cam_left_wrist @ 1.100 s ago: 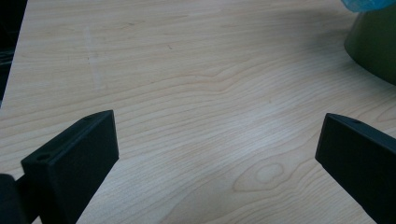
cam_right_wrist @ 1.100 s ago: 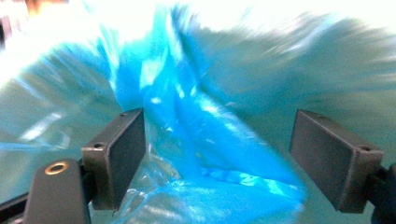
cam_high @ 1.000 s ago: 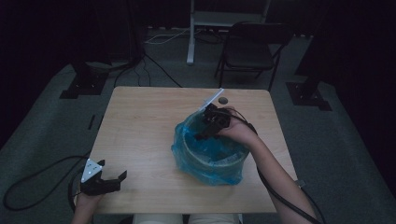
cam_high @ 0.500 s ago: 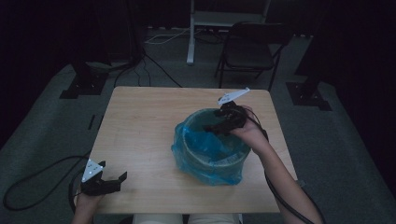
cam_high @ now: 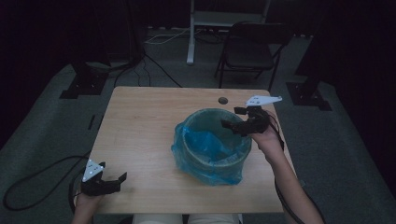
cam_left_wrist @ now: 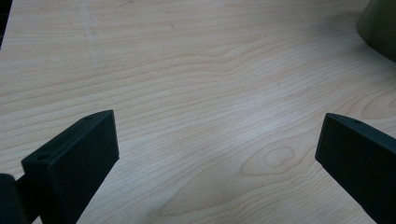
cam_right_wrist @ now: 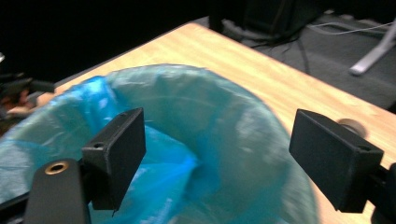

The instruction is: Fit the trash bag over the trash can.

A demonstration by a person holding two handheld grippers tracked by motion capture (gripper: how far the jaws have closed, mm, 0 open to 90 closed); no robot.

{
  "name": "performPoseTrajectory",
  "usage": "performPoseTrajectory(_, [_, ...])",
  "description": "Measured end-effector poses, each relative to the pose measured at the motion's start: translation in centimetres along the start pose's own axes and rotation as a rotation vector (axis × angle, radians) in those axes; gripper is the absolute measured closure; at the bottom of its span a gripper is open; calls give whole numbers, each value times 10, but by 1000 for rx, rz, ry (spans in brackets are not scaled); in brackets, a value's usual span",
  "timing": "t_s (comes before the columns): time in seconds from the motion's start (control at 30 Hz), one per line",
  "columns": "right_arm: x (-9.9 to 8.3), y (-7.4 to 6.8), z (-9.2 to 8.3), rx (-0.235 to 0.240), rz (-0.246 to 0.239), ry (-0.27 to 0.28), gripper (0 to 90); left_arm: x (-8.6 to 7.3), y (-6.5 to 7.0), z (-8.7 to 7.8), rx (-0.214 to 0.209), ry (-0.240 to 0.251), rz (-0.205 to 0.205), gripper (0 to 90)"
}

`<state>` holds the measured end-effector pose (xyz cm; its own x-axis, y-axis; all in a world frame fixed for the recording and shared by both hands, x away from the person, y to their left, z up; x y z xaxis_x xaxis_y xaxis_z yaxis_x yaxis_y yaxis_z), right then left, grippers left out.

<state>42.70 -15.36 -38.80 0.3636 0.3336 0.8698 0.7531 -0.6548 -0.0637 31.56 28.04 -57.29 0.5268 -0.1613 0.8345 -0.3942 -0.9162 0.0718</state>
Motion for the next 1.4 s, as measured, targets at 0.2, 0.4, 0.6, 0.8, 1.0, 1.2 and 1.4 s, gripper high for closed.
performPoseTrajectory(0.2, [-13, 18, -14, -56, 63, 45, 181, -1, 1, 1, -3, -10, 6, 1])
performPoseTrajectory(0.4, [-27, 32, -29, -100, 117, 85, 181, -4, 1, 3, -6, -24, 3, 0])
performPoseTrajectory(0.6, [-46, 44, -43, -136, 158, 101, 181, -4, 2, 3, -7, -29, 0, 0])
performPoseTrajectory(0.8, [-74, 57, -54, -171, 235, 132, 181, -5, 1, 3, -7, -28, 0, 0])
performPoseTrajectory(1.0, [-105, 65, -55, -215, 270, 125, 181, -6, 1, 3, -7, -30, -1, 1])
performPoseTrajectory(1.2, [-143, 64, -49, -243, 299, 104, 181, -7, 1, 3, -9, -32, -1, 1])
performPoseTrajectory(1.4, [-171, 64, -45, -272, 323, 95, 181, -7, 2, 2, -13, -31, 2, 1])
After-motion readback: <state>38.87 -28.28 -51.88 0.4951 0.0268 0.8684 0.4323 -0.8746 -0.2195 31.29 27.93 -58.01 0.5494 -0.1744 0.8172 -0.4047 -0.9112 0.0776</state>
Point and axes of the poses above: each handheld gripper's, and its own axes: z roughly forward along the jaws, x roughly out of its top, y roughly to its right, the point moved 8 cm from there along z, roughly forward along the jaws, and after that the axes turned 2 degrees about -z, right-handed, at the moved point
